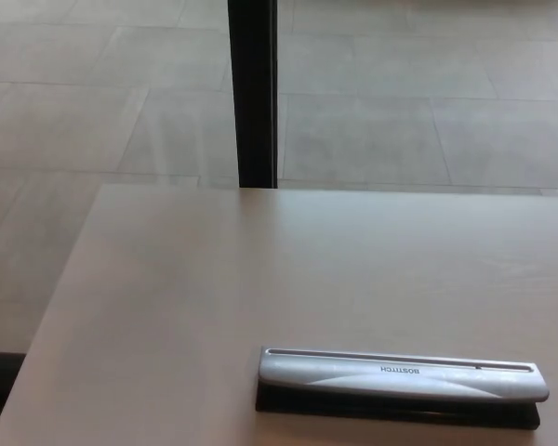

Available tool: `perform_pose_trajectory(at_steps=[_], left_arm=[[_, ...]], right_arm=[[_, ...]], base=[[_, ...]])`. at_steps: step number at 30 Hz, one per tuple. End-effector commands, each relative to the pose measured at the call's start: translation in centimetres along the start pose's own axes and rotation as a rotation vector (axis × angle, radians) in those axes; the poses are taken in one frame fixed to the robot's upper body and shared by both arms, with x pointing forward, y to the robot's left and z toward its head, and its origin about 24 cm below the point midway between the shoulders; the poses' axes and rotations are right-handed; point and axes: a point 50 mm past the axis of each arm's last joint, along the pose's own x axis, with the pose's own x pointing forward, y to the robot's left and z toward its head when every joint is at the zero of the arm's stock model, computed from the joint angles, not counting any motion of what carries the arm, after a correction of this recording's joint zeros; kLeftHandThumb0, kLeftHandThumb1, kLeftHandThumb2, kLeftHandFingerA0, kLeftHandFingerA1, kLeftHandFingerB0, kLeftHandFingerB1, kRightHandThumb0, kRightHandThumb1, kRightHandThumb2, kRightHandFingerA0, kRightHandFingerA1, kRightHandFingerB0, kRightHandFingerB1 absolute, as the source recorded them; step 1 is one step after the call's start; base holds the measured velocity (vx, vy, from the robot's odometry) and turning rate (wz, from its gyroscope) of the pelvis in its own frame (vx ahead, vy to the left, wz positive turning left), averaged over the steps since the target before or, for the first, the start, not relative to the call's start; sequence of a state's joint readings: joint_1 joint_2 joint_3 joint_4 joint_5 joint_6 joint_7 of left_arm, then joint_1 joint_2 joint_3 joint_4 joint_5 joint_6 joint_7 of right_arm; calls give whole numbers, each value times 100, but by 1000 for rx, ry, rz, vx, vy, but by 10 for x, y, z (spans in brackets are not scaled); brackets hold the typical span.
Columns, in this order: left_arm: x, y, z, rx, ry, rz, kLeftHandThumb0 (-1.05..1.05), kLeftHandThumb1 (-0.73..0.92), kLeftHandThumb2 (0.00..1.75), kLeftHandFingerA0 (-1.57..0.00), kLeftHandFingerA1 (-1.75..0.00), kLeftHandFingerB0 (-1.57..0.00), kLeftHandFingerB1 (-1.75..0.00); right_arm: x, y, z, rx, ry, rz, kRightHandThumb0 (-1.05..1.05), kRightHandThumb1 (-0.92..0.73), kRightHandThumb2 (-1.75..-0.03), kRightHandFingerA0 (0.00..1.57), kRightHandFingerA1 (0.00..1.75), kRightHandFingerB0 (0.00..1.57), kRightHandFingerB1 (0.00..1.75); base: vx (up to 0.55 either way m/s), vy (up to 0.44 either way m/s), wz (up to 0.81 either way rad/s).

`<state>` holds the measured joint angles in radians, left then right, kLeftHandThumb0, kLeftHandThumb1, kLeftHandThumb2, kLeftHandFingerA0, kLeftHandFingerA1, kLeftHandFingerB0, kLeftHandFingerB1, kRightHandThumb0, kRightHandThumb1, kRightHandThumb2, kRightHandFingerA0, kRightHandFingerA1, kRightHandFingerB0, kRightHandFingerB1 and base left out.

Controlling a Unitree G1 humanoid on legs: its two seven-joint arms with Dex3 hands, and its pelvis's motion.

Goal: A hole pucnch is kept on the middle on the desk infront of the robot and the robot uses both its hands as fists to press on it and use it

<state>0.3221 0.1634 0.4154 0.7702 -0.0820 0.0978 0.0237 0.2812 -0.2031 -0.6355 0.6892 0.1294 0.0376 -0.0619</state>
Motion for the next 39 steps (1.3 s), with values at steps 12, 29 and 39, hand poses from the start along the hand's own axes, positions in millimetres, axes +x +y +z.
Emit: perform_pose_trajectory(at_steps=[12, 29, 39], left_arm=[[-25, 70, 193, -1002, -529, 344, -43, 69, 73, -94, -174, -83, -65], [-226, -47, 338, -1020, -1267, -518, -18, 90, 71, -79, -175, -46, -98], [-238, -155, 303, -556, -1182, -874, -11, 68, 111, -84, -175, -64, -146]], right_arm=[[-3, -94, 201, 1040, -481, -307, -18, -46, -127, 98, 167, 75, 89], [-136, 25, 329, 672, -1303, 258, -47, -42, -101, 121, 164, 103, 107], [-165, 125, 274, 373, -1164, 606, -20, -71, -95, 97, 175, 70, 126]], base=[[0, 0, 0], [0, 0, 0], [0, 0, 0]])
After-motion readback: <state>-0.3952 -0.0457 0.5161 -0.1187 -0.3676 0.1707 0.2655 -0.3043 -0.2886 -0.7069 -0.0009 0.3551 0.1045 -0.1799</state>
